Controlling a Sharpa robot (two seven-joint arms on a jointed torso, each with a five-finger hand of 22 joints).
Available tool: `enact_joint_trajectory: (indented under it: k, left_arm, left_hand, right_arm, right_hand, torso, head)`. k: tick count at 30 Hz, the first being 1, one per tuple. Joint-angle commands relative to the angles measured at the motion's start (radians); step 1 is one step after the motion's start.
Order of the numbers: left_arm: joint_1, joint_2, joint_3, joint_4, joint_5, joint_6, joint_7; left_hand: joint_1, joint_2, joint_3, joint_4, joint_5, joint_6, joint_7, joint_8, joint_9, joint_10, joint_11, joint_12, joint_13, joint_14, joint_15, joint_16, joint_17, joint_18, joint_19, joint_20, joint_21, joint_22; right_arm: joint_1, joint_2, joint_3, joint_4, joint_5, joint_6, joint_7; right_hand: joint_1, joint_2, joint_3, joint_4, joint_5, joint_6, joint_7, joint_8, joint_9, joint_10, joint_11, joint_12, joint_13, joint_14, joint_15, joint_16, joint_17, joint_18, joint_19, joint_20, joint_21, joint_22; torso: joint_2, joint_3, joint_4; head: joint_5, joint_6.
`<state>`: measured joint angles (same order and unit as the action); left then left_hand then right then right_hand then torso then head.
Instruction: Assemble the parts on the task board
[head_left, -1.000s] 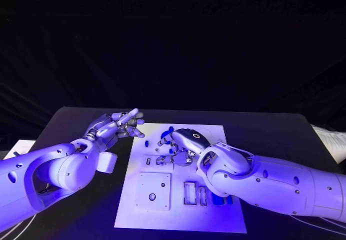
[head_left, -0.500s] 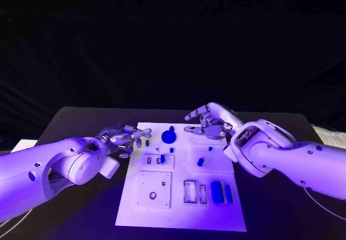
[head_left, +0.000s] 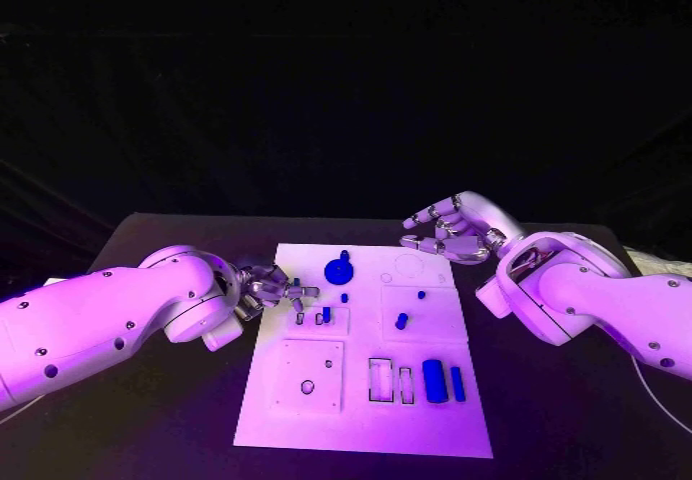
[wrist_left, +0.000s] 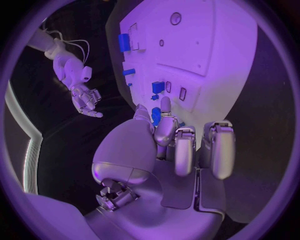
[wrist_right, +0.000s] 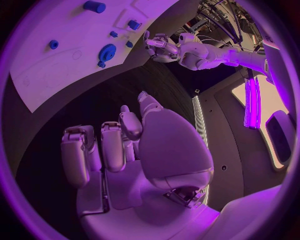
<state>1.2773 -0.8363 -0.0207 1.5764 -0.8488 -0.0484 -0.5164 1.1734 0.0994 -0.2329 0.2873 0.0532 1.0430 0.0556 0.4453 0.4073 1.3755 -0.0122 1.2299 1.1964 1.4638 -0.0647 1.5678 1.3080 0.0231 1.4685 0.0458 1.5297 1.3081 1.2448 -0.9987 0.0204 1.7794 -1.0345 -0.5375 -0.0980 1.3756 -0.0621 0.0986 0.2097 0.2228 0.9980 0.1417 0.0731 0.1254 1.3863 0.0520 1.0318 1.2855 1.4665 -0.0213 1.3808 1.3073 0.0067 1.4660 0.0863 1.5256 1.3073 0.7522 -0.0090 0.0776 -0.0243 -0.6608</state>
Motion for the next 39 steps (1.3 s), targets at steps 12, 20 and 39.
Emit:
enact_joint_trajectory:
  k: [12, 20, 39]
  left_arm:
    - [0.043, 0.111, 0.001, -0.059, -0.206, 0.173, -0.195]
    - [0.047, 0.159, 0.001, -0.091, -0.245, 0.223, -0.209]
    - [0.047, 0.214, 0.001, -0.116, -0.257, 0.279, -0.207]
  left_hand:
    - [-0.016, 0.015, -0.044, 0.002, -0.002, -0.053, -0.004, 0.08, 0.108, 0.006, -0.006, 0.024, 0.029, 0.107, -0.011, 0.003, 0.263, -0.012, 0.078, -0.01, 0.014, 0.212]
    - [-0.011, 0.017, -0.048, 0.001, -0.002, -0.062, -0.004, 0.086, 0.12, 0.004, -0.005, 0.022, 0.028, 0.107, -0.01, 0.003, 0.263, -0.012, 0.079, -0.01, 0.015, 0.213]
    - [0.003, 0.022, -0.049, -0.002, 0.001, -0.074, -0.003, 0.098, 0.141, 0.001, -0.005, 0.02, 0.028, 0.107, -0.01, 0.003, 0.263, -0.012, 0.079, -0.009, 0.015, 0.214]
  right_arm:
    - [0.0, 0.004, -0.001, -0.019, -0.003, 0.034, -0.01]
    - [0.0, 0.008, -0.002, -0.026, -0.01, 0.035, -0.017]
    - [-0.002, 0.019, -0.003, -0.039, -0.021, 0.03, -0.018]
  right_hand:
    - [0.003, 0.003, -0.003, 0.006, 0.01, 0.006, -0.002, 0.003, 0.002, 0.001, -0.002, -0.007, -0.004, 0.059, 0.0, -0.003, 0.065, 0.013, 0.045, 0.005, 0.004, 0.192]
    - [0.006, 0.003, -0.005, 0.004, 0.024, 0.006, -0.002, 0.002, 0.002, 0.001, -0.003, -0.009, -0.005, 0.059, -0.001, -0.003, 0.065, 0.013, 0.045, 0.005, 0.004, 0.192]
    - [0.01, 0.003, -0.006, 0.003, 0.04, 0.007, -0.003, 0.002, 0.002, 0.002, -0.003, -0.007, -0.005, 0.059, -0.001, -0.003, 0.066, 0.013, 0.046, 0.004, 0.004, 0.193]
  torso:
    - [-0.001, 0.0028, -0.0004]
    - [-0.002, 0.0019, 0.0004]
    - [-0.002, 0.0005, 0.0016]
  head:
    - [0.01, -0.007]
    - [0.012, -0.009]
    - [0.01, -0.018]
